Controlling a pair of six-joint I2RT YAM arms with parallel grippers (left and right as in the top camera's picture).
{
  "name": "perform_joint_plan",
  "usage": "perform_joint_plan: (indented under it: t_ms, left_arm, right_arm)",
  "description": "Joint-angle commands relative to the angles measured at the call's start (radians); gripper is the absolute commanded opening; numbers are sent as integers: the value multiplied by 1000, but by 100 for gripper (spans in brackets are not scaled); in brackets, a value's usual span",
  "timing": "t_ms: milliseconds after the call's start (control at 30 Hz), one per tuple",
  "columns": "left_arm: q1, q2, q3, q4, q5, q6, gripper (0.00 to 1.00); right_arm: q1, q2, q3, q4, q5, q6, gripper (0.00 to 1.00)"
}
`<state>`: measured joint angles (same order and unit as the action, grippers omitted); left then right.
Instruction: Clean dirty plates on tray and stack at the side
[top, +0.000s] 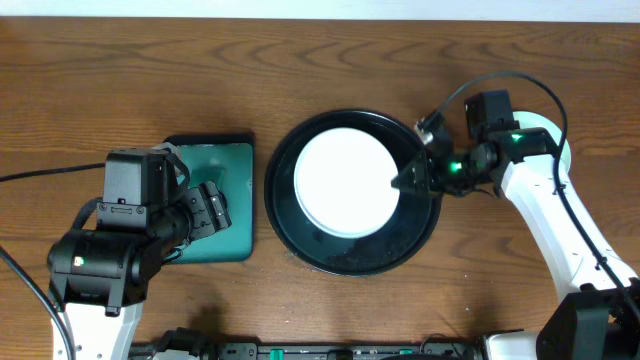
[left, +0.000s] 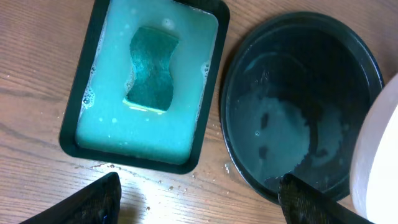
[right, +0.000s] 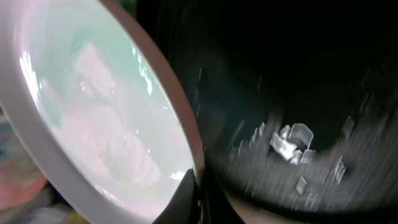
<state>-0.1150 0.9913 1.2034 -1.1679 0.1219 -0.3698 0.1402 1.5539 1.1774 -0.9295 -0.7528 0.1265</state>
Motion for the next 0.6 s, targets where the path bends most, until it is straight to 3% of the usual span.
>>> perform_joint_plan:
  t_ms: [0, 167, 567]
  left_arm:
    - [-4, 1, 6, -2, 2, -9, 81]
    - [-4, 1, 6, -3, 2, -9, 81]
    - [-4, 1, 6, -3, 2, -9, 81]
  right_arm:
    - [24, -17, 18, 69, 134, 18, 2]
    - [85, -17, 38, 72, 486, 25, 2]
    - [301, -17, 241, -60, 1038, -32, 2]
